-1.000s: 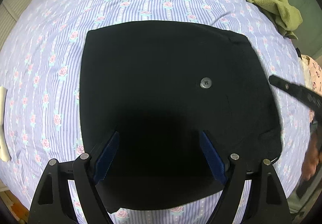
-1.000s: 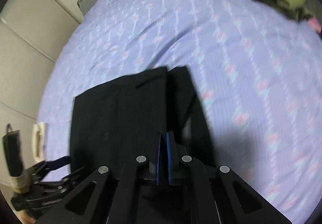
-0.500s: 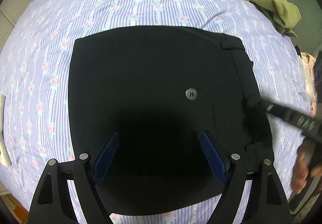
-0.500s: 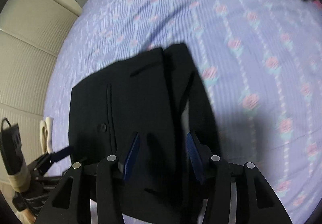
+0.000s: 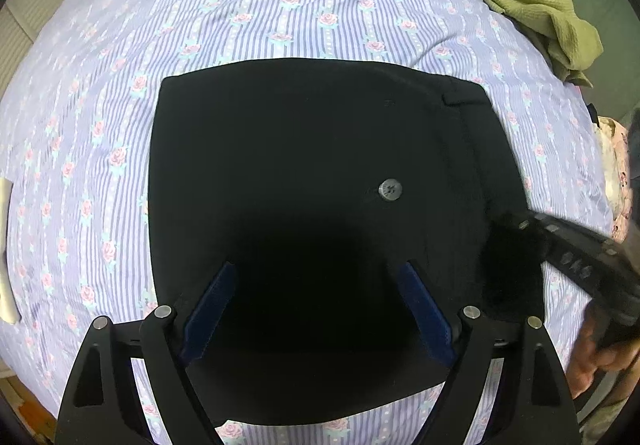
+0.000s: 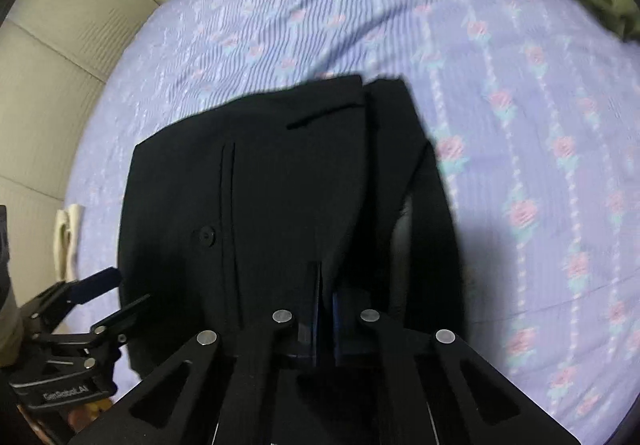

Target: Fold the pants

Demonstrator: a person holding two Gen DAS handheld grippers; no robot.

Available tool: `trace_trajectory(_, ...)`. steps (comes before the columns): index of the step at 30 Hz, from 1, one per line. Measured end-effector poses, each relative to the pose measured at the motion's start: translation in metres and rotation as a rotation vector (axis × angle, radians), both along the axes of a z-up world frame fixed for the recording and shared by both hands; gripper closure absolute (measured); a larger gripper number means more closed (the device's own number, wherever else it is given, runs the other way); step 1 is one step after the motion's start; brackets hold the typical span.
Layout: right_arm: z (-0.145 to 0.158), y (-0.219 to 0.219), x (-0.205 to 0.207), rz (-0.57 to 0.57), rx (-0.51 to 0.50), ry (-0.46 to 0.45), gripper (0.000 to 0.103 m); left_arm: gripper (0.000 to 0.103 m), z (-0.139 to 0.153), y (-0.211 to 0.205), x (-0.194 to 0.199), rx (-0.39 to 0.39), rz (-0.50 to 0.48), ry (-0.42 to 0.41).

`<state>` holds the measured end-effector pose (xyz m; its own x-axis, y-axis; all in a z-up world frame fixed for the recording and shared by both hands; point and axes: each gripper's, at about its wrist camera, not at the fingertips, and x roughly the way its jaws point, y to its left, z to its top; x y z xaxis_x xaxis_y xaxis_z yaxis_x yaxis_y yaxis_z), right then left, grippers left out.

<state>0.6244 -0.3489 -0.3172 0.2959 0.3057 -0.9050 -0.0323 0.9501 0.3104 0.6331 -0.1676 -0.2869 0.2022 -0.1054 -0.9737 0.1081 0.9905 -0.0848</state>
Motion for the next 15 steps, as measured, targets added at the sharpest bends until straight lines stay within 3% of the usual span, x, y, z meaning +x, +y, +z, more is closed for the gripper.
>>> trace_trajectory(3,0.02,-0.007,-0.001,-0.008,-0.037,-0.055,0.098,0.018,0.001,-0.003,0.001,-0.005,0.002,-0.008)
trace_trajectory(6,0.016,-0.014,0.008,0.011,-0.125,-0.064,0.098,0.018,0.0,-0.006,0.002,-0.006,0.004,-0.003)
trace_trajectory(11,-0.005,-0.028,0.014,-0.031,-0.071,-0.019,0.093,0.018,-0.003,-0.01,-0.003,0.013,-0.017,0.001)
trace_trajectory(12,-0.005,-0.03,0.012,-0.037,-0.069,-0.023,0.086,0.018,-0.004,-0.01,-0.004,0.017,-0.019,0.003)
trace_trajectory(14,0.002,-0.034,0.002,-0.094,-0.106,-0.038,0.049,0.018,-0.005,-0.009,-0.006,0.023,-0.014,0.003)
trace_trajectory(15,0.006,-0.037,-0.004,-0.121,-0.11,-0.059,0.04,0.018,-0.005,-0.008,-0.007,0.026,-0.012,0.001)
